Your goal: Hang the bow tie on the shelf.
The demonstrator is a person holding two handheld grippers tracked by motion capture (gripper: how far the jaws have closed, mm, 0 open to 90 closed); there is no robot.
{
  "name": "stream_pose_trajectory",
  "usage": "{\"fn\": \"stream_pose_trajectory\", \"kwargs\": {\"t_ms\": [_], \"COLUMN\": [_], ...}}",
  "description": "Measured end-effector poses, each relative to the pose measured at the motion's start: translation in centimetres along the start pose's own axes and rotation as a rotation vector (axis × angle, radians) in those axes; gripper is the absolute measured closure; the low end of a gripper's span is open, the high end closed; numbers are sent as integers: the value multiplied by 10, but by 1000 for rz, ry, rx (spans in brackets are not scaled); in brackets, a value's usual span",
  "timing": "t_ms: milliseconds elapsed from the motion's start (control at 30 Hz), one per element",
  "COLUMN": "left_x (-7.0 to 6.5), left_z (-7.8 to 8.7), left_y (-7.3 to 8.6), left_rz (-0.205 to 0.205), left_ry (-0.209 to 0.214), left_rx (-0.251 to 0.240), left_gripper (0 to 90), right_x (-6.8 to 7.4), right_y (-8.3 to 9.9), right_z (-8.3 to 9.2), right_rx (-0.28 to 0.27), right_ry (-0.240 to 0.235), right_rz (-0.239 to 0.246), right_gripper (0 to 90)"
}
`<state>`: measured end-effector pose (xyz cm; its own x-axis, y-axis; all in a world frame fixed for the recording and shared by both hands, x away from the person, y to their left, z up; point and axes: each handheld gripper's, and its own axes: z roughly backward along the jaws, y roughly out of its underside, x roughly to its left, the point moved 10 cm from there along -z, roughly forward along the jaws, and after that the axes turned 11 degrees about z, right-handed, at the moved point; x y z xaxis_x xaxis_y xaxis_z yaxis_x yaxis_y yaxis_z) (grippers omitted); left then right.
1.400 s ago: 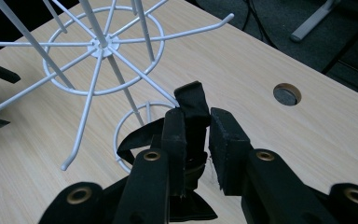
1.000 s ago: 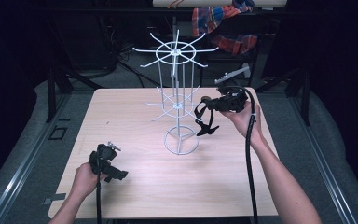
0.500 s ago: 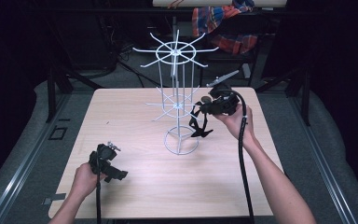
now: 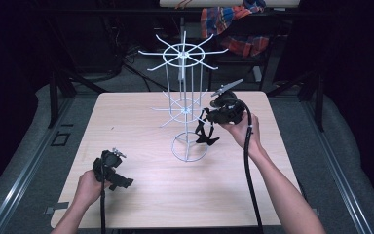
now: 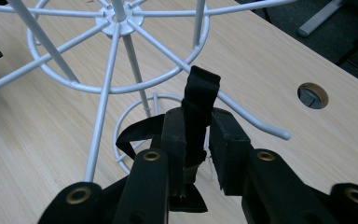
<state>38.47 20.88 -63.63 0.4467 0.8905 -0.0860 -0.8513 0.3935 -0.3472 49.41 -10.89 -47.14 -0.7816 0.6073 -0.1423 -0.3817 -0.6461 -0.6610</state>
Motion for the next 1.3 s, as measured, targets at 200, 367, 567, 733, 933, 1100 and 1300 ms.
{"fn": "stream_pose_trajectory", "kwargs": {"t_ms": [200, 367, 567, 733, 933, 1100, 1300], "left_x": [0, 0, 0, 1, 1, 1, -1], "left_z": [0, 0, 1, 1, -1, -3, -4], "left_y": [0, 0, 0, 0, -2, -4, -4], "left_rz": [0, 2, 0, 4, 3, -1, -3], "left_ry": [0, 3, 6, 8, 8, 13, 11], "left_rx": [0, -4, -5, -4, -6, -1, 1], "left_gripper": [0, 0, 0, 0, 0, 0, 0], "right_x": [1, 2, 3, 4, 3, 3, 6], "right_y": [1, 0, 0, 0, 2, 3, 3], "right_z": [-5, -9, -13, -15, -16, -15, -14], "right_rx": [-3, -13, -12, -19, -21, -28, -40], "right_ry": [-11, -12, -22, -26, -39, -44, -68], "right_rz": [-10, -19, -17, -31, -28, -38, -30], "right_gripper": [763, 762, 761, 760, 760, 758, 750]}}
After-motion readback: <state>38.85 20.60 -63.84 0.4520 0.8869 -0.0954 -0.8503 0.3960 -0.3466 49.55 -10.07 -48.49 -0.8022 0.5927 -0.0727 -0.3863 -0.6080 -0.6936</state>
